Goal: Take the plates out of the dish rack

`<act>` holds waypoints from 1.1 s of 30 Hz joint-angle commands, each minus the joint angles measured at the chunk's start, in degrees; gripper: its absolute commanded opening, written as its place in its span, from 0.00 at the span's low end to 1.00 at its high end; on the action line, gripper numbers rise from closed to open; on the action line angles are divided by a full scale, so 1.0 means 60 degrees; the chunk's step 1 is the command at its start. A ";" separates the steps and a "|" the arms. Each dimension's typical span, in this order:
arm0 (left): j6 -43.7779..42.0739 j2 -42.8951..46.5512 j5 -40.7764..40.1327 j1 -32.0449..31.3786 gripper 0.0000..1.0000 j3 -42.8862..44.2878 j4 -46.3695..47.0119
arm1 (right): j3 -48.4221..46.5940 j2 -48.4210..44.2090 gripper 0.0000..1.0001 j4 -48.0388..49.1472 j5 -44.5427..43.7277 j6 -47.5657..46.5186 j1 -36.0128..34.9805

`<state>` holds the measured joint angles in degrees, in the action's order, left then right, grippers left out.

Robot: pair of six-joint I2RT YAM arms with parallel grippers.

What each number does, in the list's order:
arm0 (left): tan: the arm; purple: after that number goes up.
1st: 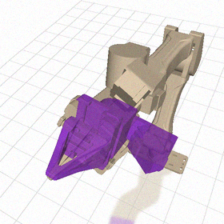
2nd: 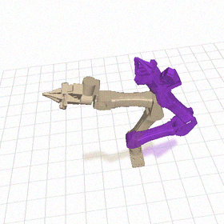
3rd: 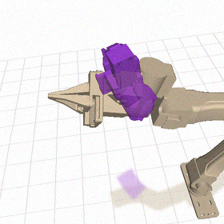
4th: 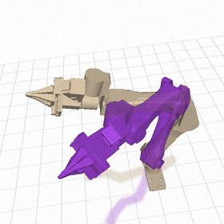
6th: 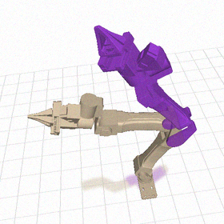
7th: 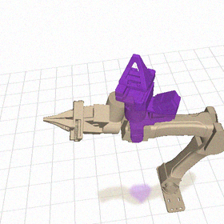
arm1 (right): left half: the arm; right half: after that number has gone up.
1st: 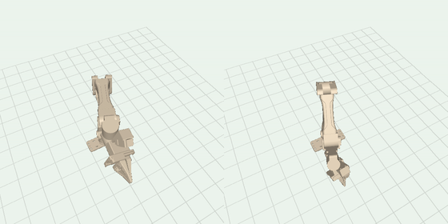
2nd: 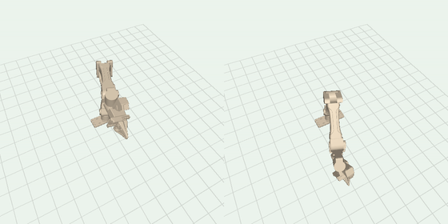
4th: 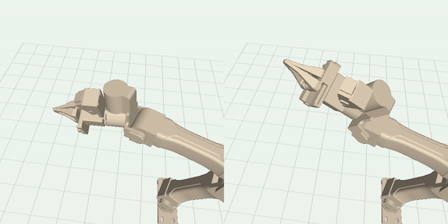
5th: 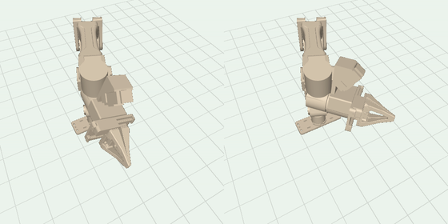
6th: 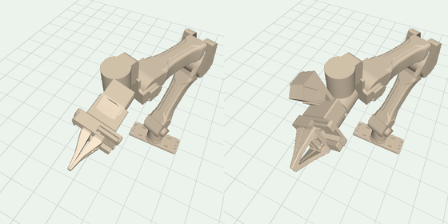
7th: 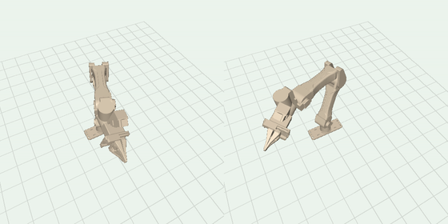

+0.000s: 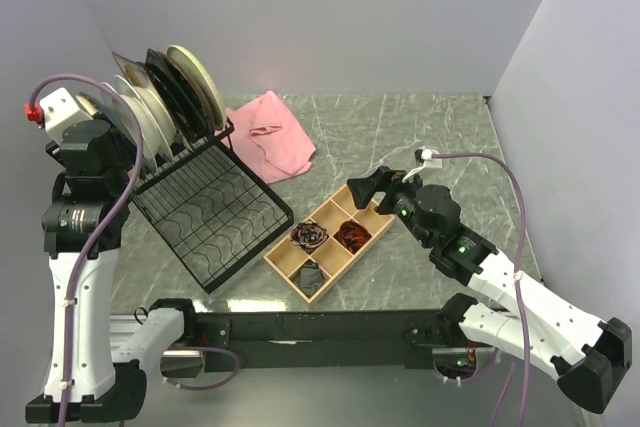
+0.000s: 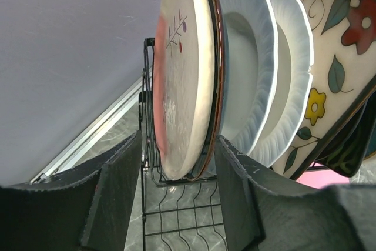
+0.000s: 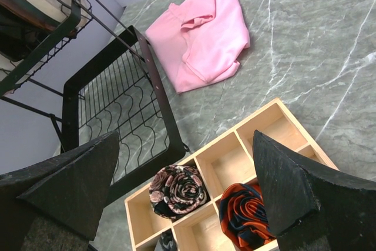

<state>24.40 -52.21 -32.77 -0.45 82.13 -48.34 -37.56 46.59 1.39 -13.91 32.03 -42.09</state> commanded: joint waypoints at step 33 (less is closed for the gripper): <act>-0.0302 0.0161 -0.0074 0.0307 0.51 -0.0797 0.1186 | -0.0493 -0.0103 1.00 -0.0173 -0.0508 -0.0094 -0.0017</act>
<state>23.05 -51.37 -34.04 -0.25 77.97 -43.09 -37.63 46.74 -0.51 -15.35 32.05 -42.09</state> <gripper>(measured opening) 0.507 0.997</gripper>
